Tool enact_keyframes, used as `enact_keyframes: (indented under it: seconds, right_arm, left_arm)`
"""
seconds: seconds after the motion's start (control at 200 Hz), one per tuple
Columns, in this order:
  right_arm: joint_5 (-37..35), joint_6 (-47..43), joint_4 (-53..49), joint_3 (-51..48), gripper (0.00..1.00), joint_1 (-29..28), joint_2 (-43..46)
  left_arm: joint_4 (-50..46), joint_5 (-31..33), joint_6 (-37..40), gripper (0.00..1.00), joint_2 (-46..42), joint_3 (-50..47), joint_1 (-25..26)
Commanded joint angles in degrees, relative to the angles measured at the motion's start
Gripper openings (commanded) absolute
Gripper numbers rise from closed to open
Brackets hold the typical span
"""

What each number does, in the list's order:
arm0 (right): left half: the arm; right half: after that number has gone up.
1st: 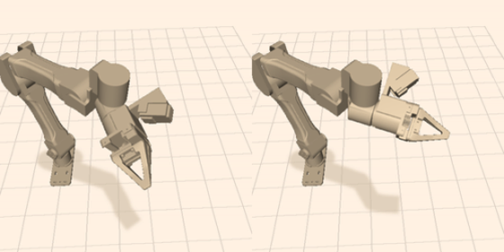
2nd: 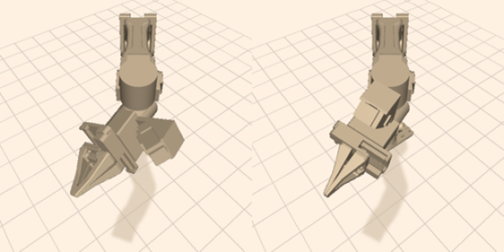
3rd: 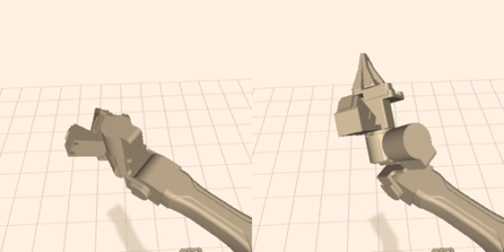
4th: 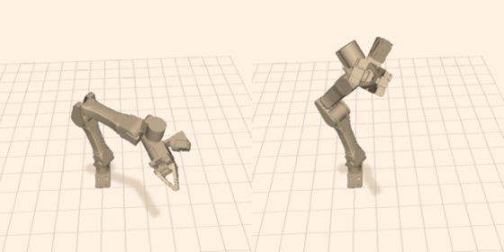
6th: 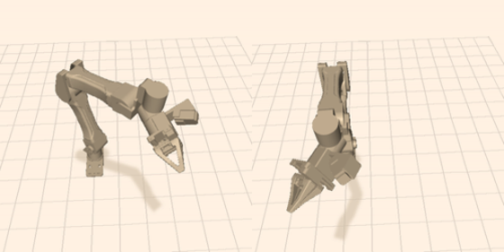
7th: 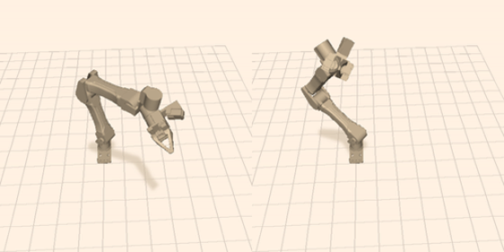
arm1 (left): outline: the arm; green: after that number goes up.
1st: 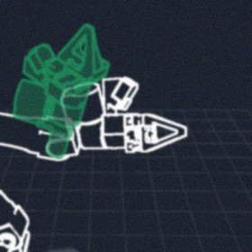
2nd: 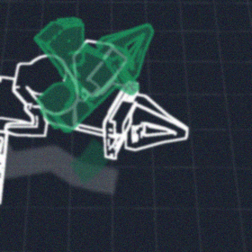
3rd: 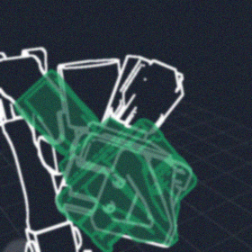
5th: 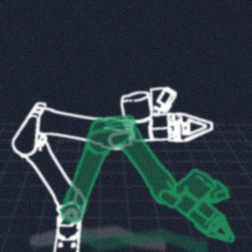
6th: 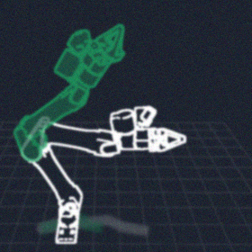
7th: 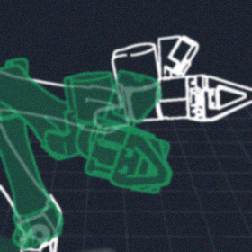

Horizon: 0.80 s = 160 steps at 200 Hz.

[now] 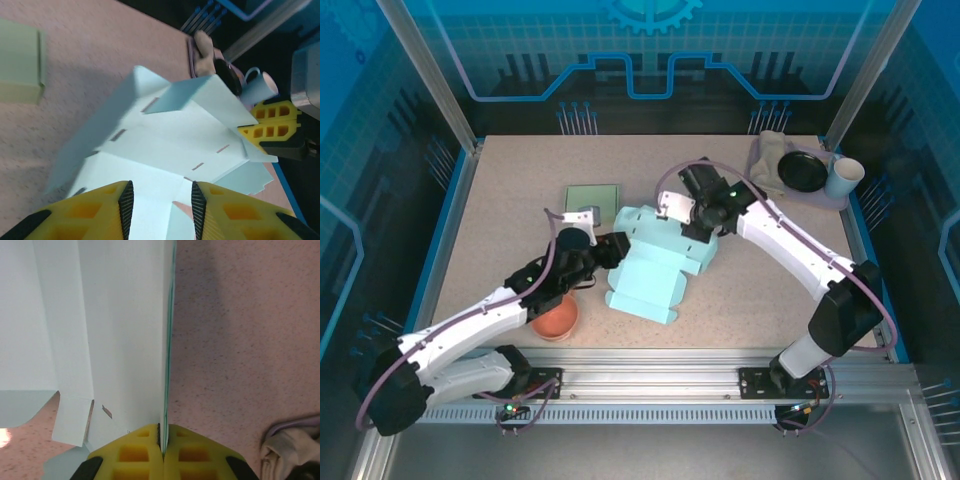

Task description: Fold the paper box

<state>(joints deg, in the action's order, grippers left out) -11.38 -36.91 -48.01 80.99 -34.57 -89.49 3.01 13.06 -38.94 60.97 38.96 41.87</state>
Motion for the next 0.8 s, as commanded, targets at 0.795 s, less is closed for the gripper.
enact_keyframes:
  seconds: [0.795]
  right_arm:
    - [4.99, 3.6, 5.82, -7.68, 0.0, -1.47, 6.97]
  left_arm:
    - [2.24, 9.33, 2.81, 0.46, 10.83, 10.21, -0.18]
